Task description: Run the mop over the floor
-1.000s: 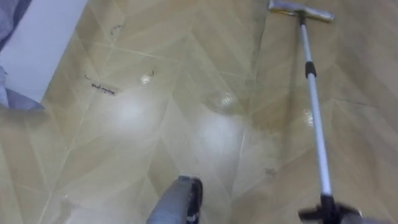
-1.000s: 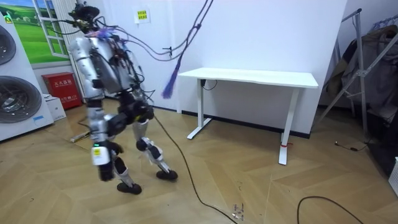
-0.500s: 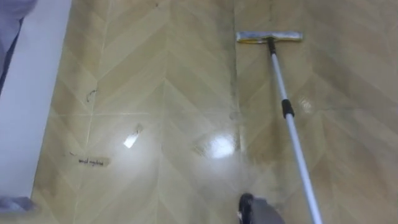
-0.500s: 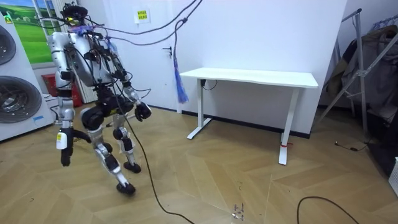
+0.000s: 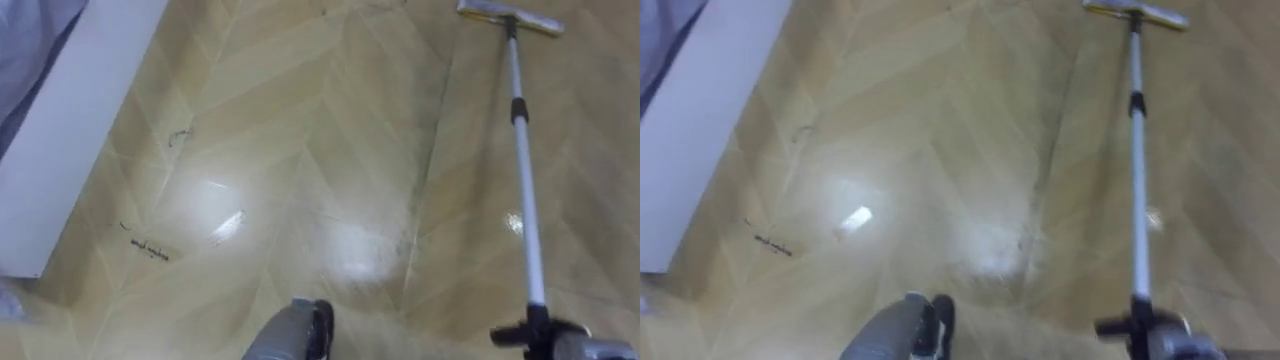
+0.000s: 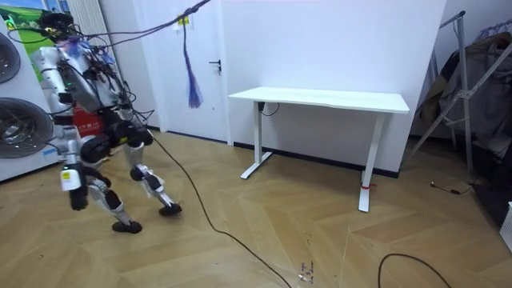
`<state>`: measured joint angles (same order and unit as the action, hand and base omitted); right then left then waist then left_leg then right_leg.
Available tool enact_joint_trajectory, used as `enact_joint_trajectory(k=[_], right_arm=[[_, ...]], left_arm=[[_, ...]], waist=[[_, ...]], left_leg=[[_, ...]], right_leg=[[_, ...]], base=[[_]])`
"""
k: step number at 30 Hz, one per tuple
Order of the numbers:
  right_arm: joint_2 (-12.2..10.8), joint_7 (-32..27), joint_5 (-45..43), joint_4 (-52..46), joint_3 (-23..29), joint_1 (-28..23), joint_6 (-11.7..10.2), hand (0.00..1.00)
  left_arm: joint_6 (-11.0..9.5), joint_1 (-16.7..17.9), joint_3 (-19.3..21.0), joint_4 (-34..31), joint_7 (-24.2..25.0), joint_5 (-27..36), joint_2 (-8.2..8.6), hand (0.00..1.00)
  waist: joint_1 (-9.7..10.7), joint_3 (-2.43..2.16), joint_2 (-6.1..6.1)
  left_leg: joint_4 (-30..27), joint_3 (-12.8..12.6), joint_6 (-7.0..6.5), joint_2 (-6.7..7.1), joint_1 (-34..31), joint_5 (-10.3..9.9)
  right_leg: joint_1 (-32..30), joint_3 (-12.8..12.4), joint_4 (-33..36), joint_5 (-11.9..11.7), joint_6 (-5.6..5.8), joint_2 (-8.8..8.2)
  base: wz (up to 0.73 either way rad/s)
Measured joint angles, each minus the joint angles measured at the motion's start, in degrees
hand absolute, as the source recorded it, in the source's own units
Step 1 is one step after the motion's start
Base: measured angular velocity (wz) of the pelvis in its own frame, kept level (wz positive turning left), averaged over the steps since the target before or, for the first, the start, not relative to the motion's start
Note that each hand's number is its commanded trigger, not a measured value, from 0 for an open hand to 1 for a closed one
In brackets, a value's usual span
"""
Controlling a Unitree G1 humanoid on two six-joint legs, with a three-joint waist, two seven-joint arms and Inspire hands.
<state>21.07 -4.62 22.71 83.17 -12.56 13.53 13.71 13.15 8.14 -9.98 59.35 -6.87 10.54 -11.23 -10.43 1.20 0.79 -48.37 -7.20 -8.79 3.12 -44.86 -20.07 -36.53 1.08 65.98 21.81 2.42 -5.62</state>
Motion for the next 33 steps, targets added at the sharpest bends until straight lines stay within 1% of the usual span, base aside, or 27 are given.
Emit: enact_joint_trajectory(k=[1, 2, 3, 4, 5, 6, 8, 10, 12, 13, 15, 16, 17, 18, 20, 21, 22, 23, 24, 25, 26, 28, 29, 30, 31, 32, 33], right_arm=[[0.2, -1.5, -0.1, 0.2, -0.1, -3.4, 0.0, 1.0], [0.1, -2.4, -0.4, 0.2, -0.1, -4.8, 0.0, 1.0], [-0.6, -4.5, -0.5, -0.2, -0.1, -7.4, 0.0, 1.0], [-2.2, -6.0, -0.5, -0.6, 0.4, -9.6, 0.0, 1.0], [-3.2, -6.5, -0.5, -0.8, 0.6, -10.3, 0.0, 1.0], [-5.1, -7.0, -0.5, -0.9, 0.9, -11.2, 0.0, 1.0], [-7.3, -7.3, -0.4, -0.9, 1.5, -12.4, 0.1, 1.0], [-7.8, -7.1, -0.3, -0.8, 2.4, -12.5, 1.4, 1.0], [-7.4, -7.2, -0.4, -0.8, 2.6, -10.9, 3.2, 1.0], [-6.9, -7.3, -0.5, -0.6, 2.7, -8.8, 3.8, 1.0], [-5.7, -7.2, 0.1, -0.6, 2.8, -4.5, 3.9, 1.0], [-4.7, -7.0, 0.1, -0.9, 2.6, -1.4, 3.9, 1.0], [-4.3, -6.9, 0.2, -0.9, 2.4, 0.4, 3.8, 1.0], [-3.6, -6.4, 1.1, -1.1, 1.9, 3.7, 3.3, 1.0], [-3.2, -5.1, 2.7, -3.3, 1.9, 7.6, 1.5, 1.0], [-3.2, -4.5, 2.9, -3.5, 2.0, 8.5, 1.1, 1.0], [-3.1, -3.3, 3.5, -4.5, 2.5, 9.2, 0.5, 1.0], [-2.9, -2.5, 4.1, -5.2, 2.5, 8.6, 0.3, 1.0], [-2.9, -2.2, 4.1, -5.1, 2.6, 8.1, 0.2, 1.0], [-2.7, -1.7, 4.2, -4.9, 2.6, 6.1, 0.1, 1.0], [-2.2, -1.3, 4.3, -4.9, 2.7, 3.3, -0.3, 1.0], [-1.8, -0.8, 4.6, -3.8, 2.4, -0.7, -1.3, 1.0], [-1.3, -0.7, 3.9, -2.5, 2.4, -3.2, -2.0, 1.0], [-1.1, -1.0, 3.4, -1.8, 2.4, -4.5, -2.2, 1.0], [-1.1, -2.0, 1.7, -0.8, 2.4, -7.1, -2.2, 1.0], [-1.7, -3.1, 0.0, -0.5, 2.5, -9.7, -1.9, 1.0], [-2.2, -3.6, -0.6, -0.6, 2.5, -10.8, -1.8, 1.0]], left_arm=[[-0.2, 0.0, 0.3, -0.4, -0.3, -0.1, 0.57, 0.0], [-0.2, -0.1, 0.4, -0.6, -0.4, -0.4, 0.77, 0.0], [-0.2, -0.9, 0.7, -0.6, -0.6, -1.9, 1.16, 0.0], [-0.2, -1.8, 0.8, -0.4, -1.3, -2.8, 1.21, 0.0], [-0.3, -2.0, 0.8, -0.4, -1.6, -3.0, 1.18, 0.0], [-0.5, -2.0, 0.5, -0.4, -1.7, -3.5, 1.24, 0.0], [-0.1, -2.0, 0.3, -0.3, -1.5, -3.5, 2.01, 0.0], [0.7, -1.9, 0.6, 0.1, -1.5, -3.3, 2.66, 0.0], [1.1, -1.6, 0.7, 0.3, -1.6, -3.2, 2.94, 0.0], [1.4, -1.6, 0.7, 0.1, -1.6, -3.2, 2.99, 0.0], [1.4, -1.3, 0.6, -0.2, -2.2, -2.0, 2.88, 0.0], [1.7, -0.7, 0.6, -1.4, -2.7, -1.1, 2.84, 0.0], [1.7, -0.3, 0.5, -1.8, -2.7, -0.8, 2.74, 0.0], [1.5, 0.3, 0.4, -2.8, -2.7, 0.2, 2.25, 0.0], [1.0, 2.5, 0.9, -5.8, -2.7, 0.0, 1.21, 0.0], [0.9, 3.3, 0.9, -6.3, -2.7, 0.0, 1.12, 0.0], [0.7, 4.7, 0.9, -6.4, -2.4, 0.1, 1.1, 0.0], [0.7, 5.0, 0.9, -6.4, -2.1, 0.0, 1.07, 0.0], [0.7, 5.1, 1.0, -6.3, -1.7, 0.0, 1.0, 0.0], [0.8, 5.2, 1.0, -6.2, -0.7, -0.1, 1.01, 0.0], [0.7, 4.6, 0.8, -5.5, 0.5, -0.1, 1.16, 0.0], [0.5, 2.6, 0.8, -5.4, 1.4, -0.4, 1.27, 0.0], [0.0, 1.7, 0.9, -5.1, 1.4, -1.6, 1.59, 0.0], [-0.5, 1.1, 0.8, -4.8, 1.4, -1.8, 1.75, 0.0], [-1.1, 0.6, 0.8, -4.5, 1.3, -2.5, 1.87, 0.0], [-1.6, 0.3, 0.9, -4.2, 1.0, -3.6, 1.87, 0.0], [-1.8, 0.3, 1.1, -3.9, 0.7, -3.9, 1.87, 0.0]], waist=[[0.4, -0.69, 1.65], [0.9, -0.76, 2.5], [1.7, -0.7, 3.94], [3.3, -0.75, 4.49], [4.1, -0.78, 4.58], [5.1, -0.79, 4.51], [5.8, -0.63, 4.17], [5.8, -0.23, 3.2], [5.3, -0.3, 2.84], [5.3, -0.27, 2.72], [4.8, 0.0, 2.2], [3.8, 0.07, 1.8], [3.4, 0.2, 1.31], [2.7, 0.17, 0.5], [1.3, 0.54, -1.37], [1.1, 0.64, -1.81], [1.0, 0.49, -2.16], [1.1, 0.37, -1.96], [1.1, 0.48, -2.06], [1.5, 0.21, -2.16], [2.5, 0.3, -1.56], [2.4, 0.29, -1.41], [2.8, 0.02, -0.85], [3.1, -0.11, -0.5], [3.9, -0.3, 0.14], [4.3, -0.37, 0.78], [4.5, -0.54, 1.01]], left_leg=[[-0.2, 0.9, -0.3, 0.43, 1.0, -1.3], [-0.2, 1.4, -0.46, 0.66, 1.4, -1.7], [-0.2, 2.4, -0.43, 0.94, 2.2, -2.3], [0.8, 3.4, -0.33, 1.7, 3.1, -2.5], [1.4, 3.5, -0.31, 1.91, 3.8, -2.5], [2.9, 3.6, 0.07, 2.11, 5.5, -2.7], [5.0, 4.3, 1.25, 2.11, 9.9, -4.4], [4.5, 4.6, 2.31, 1.71, 12.7, -6.5], [3.1, 5.0, 3.98, 0.97, 14.4, -8.5], [-0.9, 4.8, 4.8, 0.26, 13.3, -8.5], [-10.9, 4.4, 8.1, -1.71, 9.3, -6.5], [-17.5, 4.2, 8.89, -2.62, 6.3, -3.5], [-20.2, 4.2, 9.23, -2.9, 4.9, -1.8], [-23.2, 4.1, 9.89, -3.67, 2.3, -0.6], [-20.3, 3.0, 9.41, -5.1, -2.9, -1.0], [-17.7, 2.9, 9.37, -5.06, -3.7, -1.0], [-10.3, 2.9, 9.43, -5.05, -4.5, -0.6], [-1.8, 2.9, 8.95, -4.95, -4.4, 0.9], [-0.2, 2.8, 7.66, -4.62, -4.5, 3.3], [1.3, 2.4, 6.32, -4.09, -3.4, 6.2], [0.8, 2.1, 3.82, -3.13, -2.0, 5.1], [0.7, 1.0, 2.31, -2.2, -0.3, 3.3], [0.8, 0.5, 1.57, -1.18, 1.0, 2.1], [1.1, 0.2, 1.13, -0.71, 1.7, 1.6], [1.9, 0.1, 0.55, 0.41, 3.5, 0.9], [2.9, 0.1, 0.19, 0.88, 5.5, 0.0], [3.5, 0.1, 0.2, 0.91, 6.3, -0.4]], right_leg=[[-1.7, -1.1, 2.9, -1.9, 0.28, 0.86], [-2.9, -1.1, 3.8, -1.8, 0.2, 1.03], [-5.8, -1.3, 3.9, -1.1, 0.06, 1.9], [-8.9, -1.4, 1.8, -1.0, -0.1, 2.32], [-10.0, -1.3, -0.3, -1.0, -0.1, 2.3], [-11.3, -1.3, -6.6, -1.1, -0.24, 2.43], [-11.1, -0.3, -20.0, -3.3, -2.22, 2.34], [-9.2, 1.0, -21.6, -5.9, -2.92, 1.91], [-7.6, 2.7, -19.9, -5.3, -3.8, 1.9], [-7.4, 3.6, -18.4, -3.7, -4.81, 2.09], [-7.6, 3.8, -15.4, -1.4, -6.12, 3.08], [-7.9, 3.6, -13.5, 0.2, -6.88, 3.87], [-8.0, 3.4, -12.7, 1.0, -7.25, 4.02], [-8.0, 2.6, -11.7, 2.4, -7.21, 5.05], [-6.2, 2.1, -11.4, 3.8, -7.31, 5.59], [-5.5, 2.1, -11.6, 4.2, -7.28, 5.56], [-3.4, 2.1, -12.5, 5.0, -7.13, 5.56], [-0.8, 2.4, -13.7, 6.1, -6.66, 5.55], [0.6, 2.4, -14.0, 6.8, -6.34, 5.33], [2.8, 2.2, -14.6, 8.0, -5.56, 4.69], [4.6, 1.9, -14.9, 9.0, -4.47, 4.22], [5.5, 0.8, -13.7, 8.7, -3.74, 3.18], [5.8, 1.0, -12.2, 8.0, -2.34, 2.02], [6.0, 1.2, -11.5, 7.6, -1.55, 1.56], [6.4, 0.9, -9.9, 6.5, 0.08, 0.55], [6.2, 0.4, -7.7, 4.4, 0.58, 0.23], [5.7, 0.3, -6.9, 3.7, 0.65, 0.18]], base=[[0.1], [0.12], [0.23], [0.29], [0.24], [0.03], [-0.16], [-0.08], [-0.07], [-0.03], [-0.11], [-0.18], [-0.18], [-0.06], [-0.08], [-0.09], [0.05], [0.13], [0.29], [0.53], [0.56], [0.22], [0.0], [0.05], [0.03], [-0.06], [-0.38]])
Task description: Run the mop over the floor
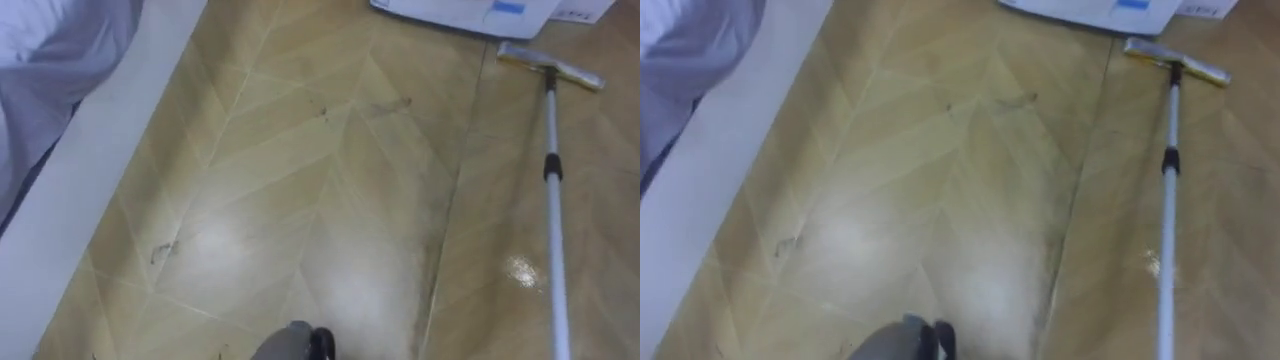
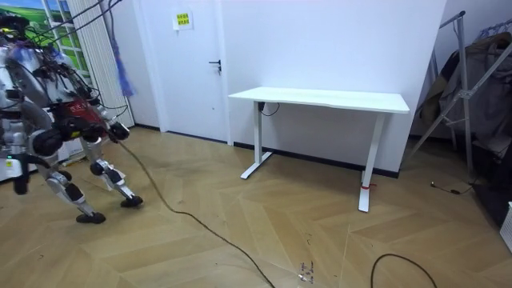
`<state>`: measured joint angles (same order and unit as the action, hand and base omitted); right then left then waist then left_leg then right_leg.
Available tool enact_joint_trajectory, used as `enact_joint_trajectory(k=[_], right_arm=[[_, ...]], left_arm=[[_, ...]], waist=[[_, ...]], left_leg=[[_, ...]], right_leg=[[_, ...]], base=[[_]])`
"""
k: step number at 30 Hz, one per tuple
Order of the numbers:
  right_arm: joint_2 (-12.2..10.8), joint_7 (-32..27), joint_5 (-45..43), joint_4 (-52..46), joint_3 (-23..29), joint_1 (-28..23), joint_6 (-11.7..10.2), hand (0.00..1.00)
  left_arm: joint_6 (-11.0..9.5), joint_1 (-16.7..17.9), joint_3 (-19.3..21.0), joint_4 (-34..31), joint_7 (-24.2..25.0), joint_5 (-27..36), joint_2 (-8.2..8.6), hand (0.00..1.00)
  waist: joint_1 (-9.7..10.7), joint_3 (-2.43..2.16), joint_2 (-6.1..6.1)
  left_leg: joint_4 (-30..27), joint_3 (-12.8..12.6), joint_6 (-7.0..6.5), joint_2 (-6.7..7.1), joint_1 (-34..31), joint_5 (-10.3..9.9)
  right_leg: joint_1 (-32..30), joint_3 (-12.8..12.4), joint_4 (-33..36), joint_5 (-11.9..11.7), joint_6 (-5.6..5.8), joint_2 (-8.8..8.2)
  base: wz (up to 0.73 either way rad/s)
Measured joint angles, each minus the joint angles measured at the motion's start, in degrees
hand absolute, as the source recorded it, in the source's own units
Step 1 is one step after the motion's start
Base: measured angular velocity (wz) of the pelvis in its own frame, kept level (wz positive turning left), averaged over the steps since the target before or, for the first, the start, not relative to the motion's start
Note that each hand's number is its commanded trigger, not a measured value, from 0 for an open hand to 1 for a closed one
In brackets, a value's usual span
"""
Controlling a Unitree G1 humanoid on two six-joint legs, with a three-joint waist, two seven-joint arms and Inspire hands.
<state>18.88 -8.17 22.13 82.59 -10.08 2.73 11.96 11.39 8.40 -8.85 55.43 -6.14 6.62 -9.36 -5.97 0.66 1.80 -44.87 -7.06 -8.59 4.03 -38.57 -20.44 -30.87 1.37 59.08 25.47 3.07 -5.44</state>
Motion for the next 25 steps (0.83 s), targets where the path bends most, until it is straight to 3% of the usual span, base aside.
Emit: enact_joint_trajectory(k=[1, 3, 4, 5, 6, 8, 12, 16, 19, 25], right_arm=[[-1.1, -0.7, -0.6, -0.1, 0.0, -1.3, 0.1, 1.0], [-2.3, -1.1, -1.6, -0.1, 0.0, -1.9, 0.1, 1.0], [-3.2, -1.2, -2.2, -0.2, 0.1, -2.4, 0.2, 1.0], [-4.0, -1.1, -2.6, -0.2, 0.1, -2.5, 0.5, 1.0], [-4.2, -1.0, -2.8, -0.2, 0.1, -2.6, 0.6, 1.0], [-4.8, -0.1, -4.5, -0.2, 1.4, -1.6, 1.4, 1.0], [-5.0, 2.0, -4.6, -0.2, 1.3, -0.4, 2.0, 1.0], [-5.4, 4.6, -4.4, -2.1, 1.3, -0.9, 1.9, 1.0], [-6.1, 6.2, -4.3, -2.9, 1.4, -2.0, 1.8, 1.0], [-7.7, 8.1, -4.4, -2.7, 1.3, -4.3, 1.8, 1.0]], left_arm=[[-0.1, -0.2, 0.8, 0.6, -0.6, 0.0, 0.12, 0.0], [-0.1, -0.4, 0.8, 2.0, -1.1, 0.0, 0.21, 0.0], [-0.1, -0.5, 0.8, 2.5, -1.2, 0.0, 0.11, 0.0], [-0.1, -0.5, 0.9, 3.1, -1.2, 0.0, -0.15, 0.0], [-0.1, -0.6, 1.1, 3.9, -1.2, 0.0, 0.01, 0.0], [0.2, -0.7, 2.3, 5.8, -1.1, -0.1, 0.71, 0.0], [0.8, -1.4, 3.1, 7.2, -1.1, -0.3, 0.63, 0.0], [1.1, -1.1, 4.2, 7.2, -1.1, -5.3, 0.55, 0.0], [1.7, -0.6, 4.6, 7.1, -1.1, -9.4, 0.38, 0.0], [3.2, 1.7, 7.7, 6.6, -1.1, -11.2, 0.46, 0.0]], waist=[[0.0, -0.04, 0.09], [1.2, 0.0, 0.79], [1.9, 0.03, 0.67], [2.3, 0.23, -0.15], [2.5, 0.51, -0.42], [2.4, 0.22, -0.15], [2.7, 0.56, -1.17], [2.6, 0.39, -2.26], [3.1, 0.31, -3.29], [4.0, -0.26, -4.55]], left_leg=[[2.1, 0.1, 0.07, -0.1, 1.8, 0.0], [5.5, 0.4, 0.5, -0.49, 5.0, 0.4], [7.8, 0.4, 0.79, -0.52, 7.5, 0.8], [9.6, 0.0, 1.04, -0.32, 10.0, 0.9], [10.3, 0.2, 1.28, -0.42, 11.1, 0.9], [15.0, 1.2, 2.63, -1.29, 15.8, 1.8], [20.6, 2.5, 3.92, -2.07, 22.7, 3.1], [24.6, 3.1, 5.16, -3.33, 29.6, 3.8], [27.0, 3.5, 5.82, -3.37, 33.5, 4.3], [28.9, 4.1, 5.93, -3.64, 39.6, 4.3]], right_leg=[[-1.6, -0.8, -0.4, -0.2, -0.05, 0.12], [-3.5, 0.1, -5.2, -0.4, -0.29, 0.56], [-2.8, 0.4, -12.4, -1.8, -1.19, 0.4], [-1.6, 0.6, -19.7, -6.9, -1.57, 0.38], [-0.5, 1.2, -20.3, -7.6, -2.04, 0.46], [4.8, 2.5, -26.5, -9.2, -2.94, 1.9], [12.5, 4.5, -32.7, -10.1, -3.88, 2.92], [20.8, 5.9, -39.7, -11.4, -4.8, 4.42], [25.8, 7.1, -43.5, -11.9, -5.14, 4.98], [32.8, 7.4, -47.4, -12.2, -5.43, 5.69]], base=[[-0.56], [-0.37], [0.0], [0.0], [-0.04], [-0.08], [0.14], [0.1], [0.18], [0.02]])
